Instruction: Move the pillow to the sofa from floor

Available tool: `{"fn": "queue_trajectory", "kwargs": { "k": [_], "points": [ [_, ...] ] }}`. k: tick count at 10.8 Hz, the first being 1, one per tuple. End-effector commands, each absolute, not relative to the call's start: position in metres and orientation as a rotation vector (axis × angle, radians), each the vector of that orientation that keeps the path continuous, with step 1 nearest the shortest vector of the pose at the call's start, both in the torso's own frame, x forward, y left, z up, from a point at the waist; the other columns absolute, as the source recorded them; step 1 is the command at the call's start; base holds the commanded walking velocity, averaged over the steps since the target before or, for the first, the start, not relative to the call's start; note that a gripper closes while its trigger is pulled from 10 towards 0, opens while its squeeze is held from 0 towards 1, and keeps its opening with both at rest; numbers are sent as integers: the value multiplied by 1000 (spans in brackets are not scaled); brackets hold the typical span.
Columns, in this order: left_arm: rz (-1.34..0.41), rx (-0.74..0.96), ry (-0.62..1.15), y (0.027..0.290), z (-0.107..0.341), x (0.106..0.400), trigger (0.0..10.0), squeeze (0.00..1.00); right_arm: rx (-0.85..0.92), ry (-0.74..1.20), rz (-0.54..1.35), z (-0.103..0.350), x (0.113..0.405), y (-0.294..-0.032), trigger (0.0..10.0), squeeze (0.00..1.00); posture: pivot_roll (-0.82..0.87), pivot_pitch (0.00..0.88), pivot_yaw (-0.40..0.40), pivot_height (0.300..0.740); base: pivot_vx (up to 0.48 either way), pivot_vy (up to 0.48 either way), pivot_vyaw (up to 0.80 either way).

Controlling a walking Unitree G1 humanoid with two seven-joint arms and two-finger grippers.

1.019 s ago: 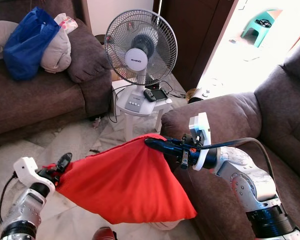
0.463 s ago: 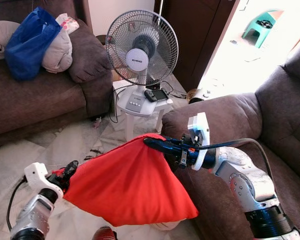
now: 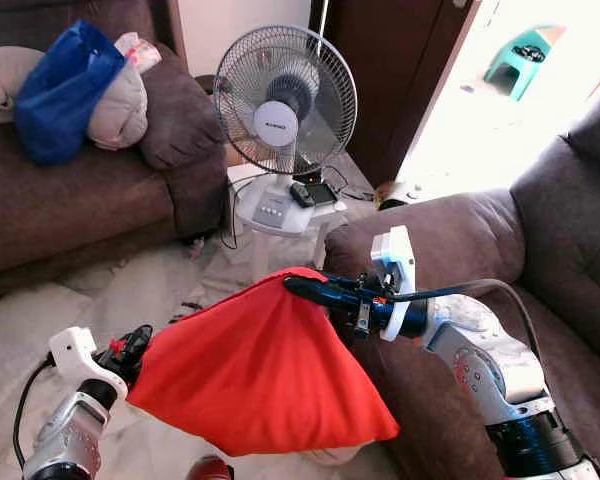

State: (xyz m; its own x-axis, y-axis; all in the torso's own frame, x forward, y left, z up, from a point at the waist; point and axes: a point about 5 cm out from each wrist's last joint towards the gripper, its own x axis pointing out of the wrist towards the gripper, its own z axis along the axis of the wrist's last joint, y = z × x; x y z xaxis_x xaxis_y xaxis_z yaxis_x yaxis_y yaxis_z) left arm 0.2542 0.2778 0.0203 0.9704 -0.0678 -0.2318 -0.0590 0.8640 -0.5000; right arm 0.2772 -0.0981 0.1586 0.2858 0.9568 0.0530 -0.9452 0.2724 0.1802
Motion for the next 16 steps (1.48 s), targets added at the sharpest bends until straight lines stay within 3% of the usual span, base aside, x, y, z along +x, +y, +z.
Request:
{"fn": "queue_trajectory", "kwargs": {
  "k": [1,7,9,10,11,12,14,16],
  "points": [
    [-47,-509,270,267,18,254,0,0,173,-50,1303,178,278,-97,10000,0,138,0,-94,740,0,0,0],
    [-54,-474,241,262,25,256,0,0,183,-44,1297,175,279,-96,10000,0,141,12,-95,740,0,0,0],
    [39,-396,148,258,45,265,0,0,201,-42,1229,171,285,-99,10000,0,142,22,-98,740,0,0,0],
    [159,-324,67,266,65,271,3451,0,206,-37,1103,166,297,-103,10000,0,145,30,-103,740,0,0,0],
    [226,-279,-18,270,84,275,10000,0,190,-28,964,159,310,-109,10000,0,148,31,-105,740,0,0,0],
    [279,-238,-120,274,108,283,10000,0,170,15,696,145,331,-125,10000,0,154,36,-105,740,0,0,0],
    [294,-176,-197,271,131,291,10000,0,109,50,454,130,342,-144,10000,0,152,43,-98,740,0,0,0],
    [240,-93,-198,247,133,296,10000,0,139,91,262,109,342,-161,10000,0,153,50,-94,740,0,0,0]
  ]
}}
